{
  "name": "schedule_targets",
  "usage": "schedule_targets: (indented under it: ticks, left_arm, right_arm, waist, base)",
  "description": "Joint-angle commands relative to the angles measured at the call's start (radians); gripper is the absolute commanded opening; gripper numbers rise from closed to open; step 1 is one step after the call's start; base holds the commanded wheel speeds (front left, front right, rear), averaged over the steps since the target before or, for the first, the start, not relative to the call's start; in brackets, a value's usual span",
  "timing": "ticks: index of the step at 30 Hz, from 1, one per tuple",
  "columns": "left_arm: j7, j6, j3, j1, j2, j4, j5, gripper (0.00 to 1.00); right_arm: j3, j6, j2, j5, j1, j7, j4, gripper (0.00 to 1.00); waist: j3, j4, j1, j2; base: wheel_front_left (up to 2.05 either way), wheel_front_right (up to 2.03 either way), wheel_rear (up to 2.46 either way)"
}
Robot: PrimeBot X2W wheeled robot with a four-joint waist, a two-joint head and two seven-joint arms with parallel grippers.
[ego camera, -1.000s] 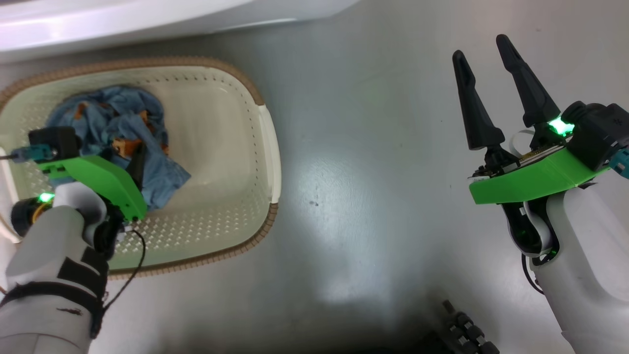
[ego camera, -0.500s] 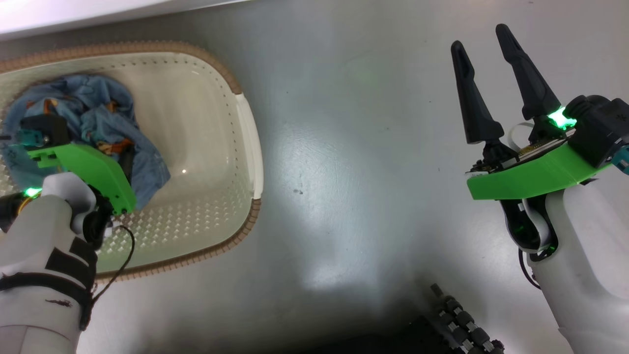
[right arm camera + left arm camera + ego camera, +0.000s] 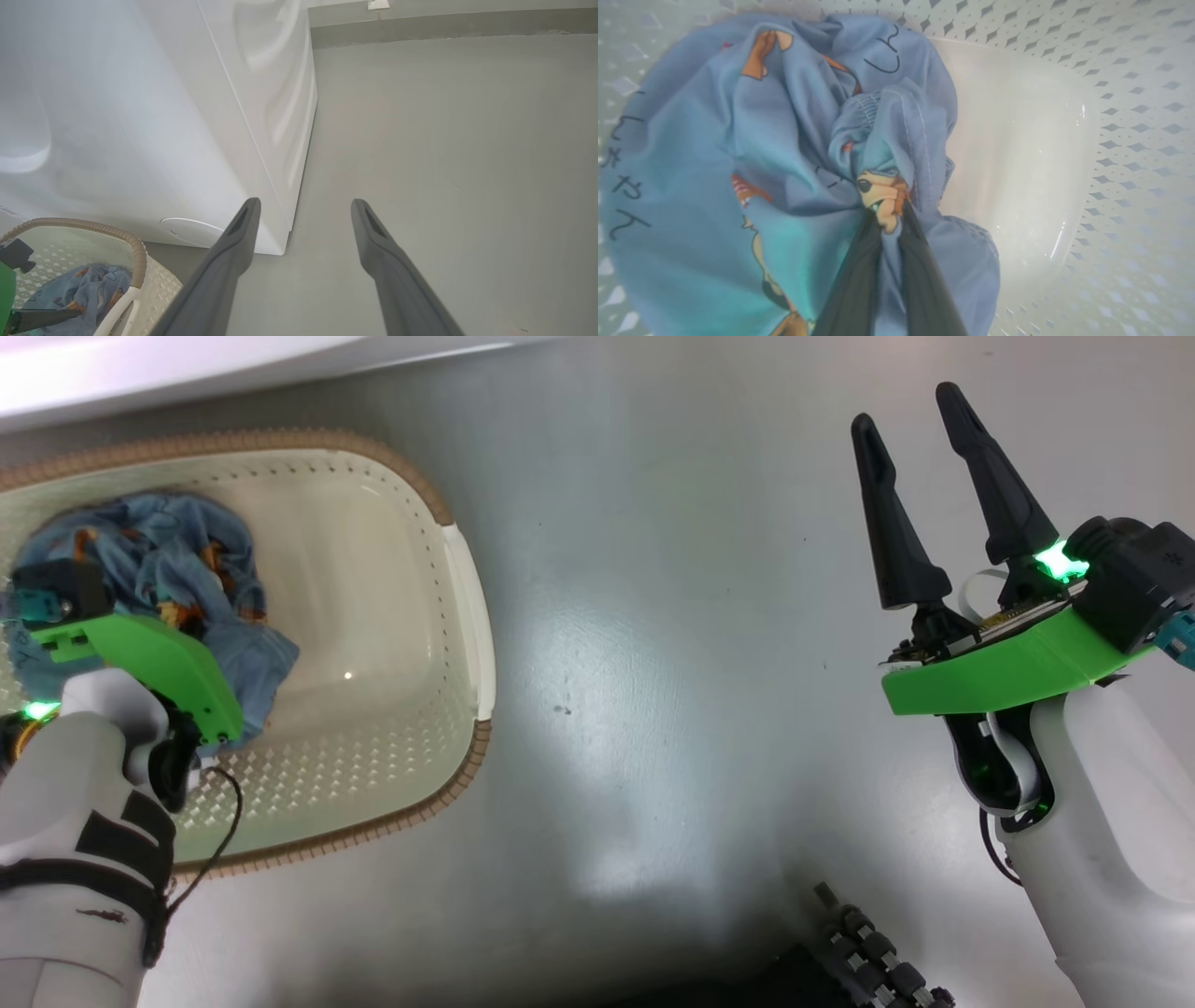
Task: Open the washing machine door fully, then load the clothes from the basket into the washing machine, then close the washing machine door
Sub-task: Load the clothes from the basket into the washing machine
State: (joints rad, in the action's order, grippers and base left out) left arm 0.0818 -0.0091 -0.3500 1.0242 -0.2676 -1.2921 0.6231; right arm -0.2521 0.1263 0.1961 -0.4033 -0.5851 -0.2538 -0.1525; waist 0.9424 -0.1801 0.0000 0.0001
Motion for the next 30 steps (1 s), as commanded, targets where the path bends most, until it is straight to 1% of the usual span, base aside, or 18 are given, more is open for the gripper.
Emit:
schedule_targets:
  ticks: [1, 4, 9, 13, 20, 26, 30]
  left_arm:
    - [-0.007, -0.003, 0.018, -0.044, -0.034, 0.002, 0.008, 0.0]
    - [-0.014, -0.016, 0.02, -0.057, -0.032, 0.002, 0.017, 0.0]
    - [-0.049, -0.055, 0.024, -0.086, -0.039, 0.001, 0.031, 0.0]
    - [-0.07, -0.071, 0.035, -0.131, -0.025, 0.001, 0.053, 0.0]
    - [-0.142, -0.105, 0.036, -0.22, -0.023, 0.001, 0.073, 0.0]
    - [-0.21, -0.119, 0.02, -0.279, -0.011, 0.02, 0.085, 0.0]
    - [-0.242, -0.121, -0.004, -0.316, 0.003, 0.067, 0.098, 0.0]
  right_arm:
    - [-0.013, 0.004, -0.001, 0.017, 0.04, -0.008, 0.015, 1.0]
    - [-0.017, 0.004, -0.004, 0.015, 0.036, -0.008, 0.01, 1.0]
    - [-0.026, 0.004, -0.014, 0.005, 0.03, -0.008, -0.003, 1.0]
    - [-0.031, 0.004, -0.021, -0.005, 0.036, -0.008, -0.022, 1.0]
    - [-0.039, 0.004, -0.035, -0.028, 0.065, -0.008, -0.054, 1.0]
    - [-0.04, 0.004, -0.037, -0.046, 0.113, -0.008, -0.083, 1.0]
    - [-0.037, 0.004, -0.035, -0.054, 0.152, -0.008, -0.1, 1.0]
  waist:
    - [-0.012, 0.003, 0.0, -0.0001]
    - [-0.037, 0.006, 0.0, -0.0001]
    - [-0.093, 0.006, 0.0, -0.0001]
    - [-0.159, 0.011, 0.0, -0.0001]
    - [-0.302, 0.006, 0.0, -0.0001]
    - [-0.428, 0.011, 0.0, -0.0001]
    - [-0.501, 0.024, 0.0, -0.0001]
  base:
    - [0.0, 0.0, 0.0]
    - [0.0, 0.0, 0.0]
    - [0.0, 0.0, 0.0]
    - [0.0, 0.0, 0.0]
    - [0.0, 0.0, 0.0]
    - [0.0, 0.0, 0.0]
    - [0.0, 0.0, 0.0]
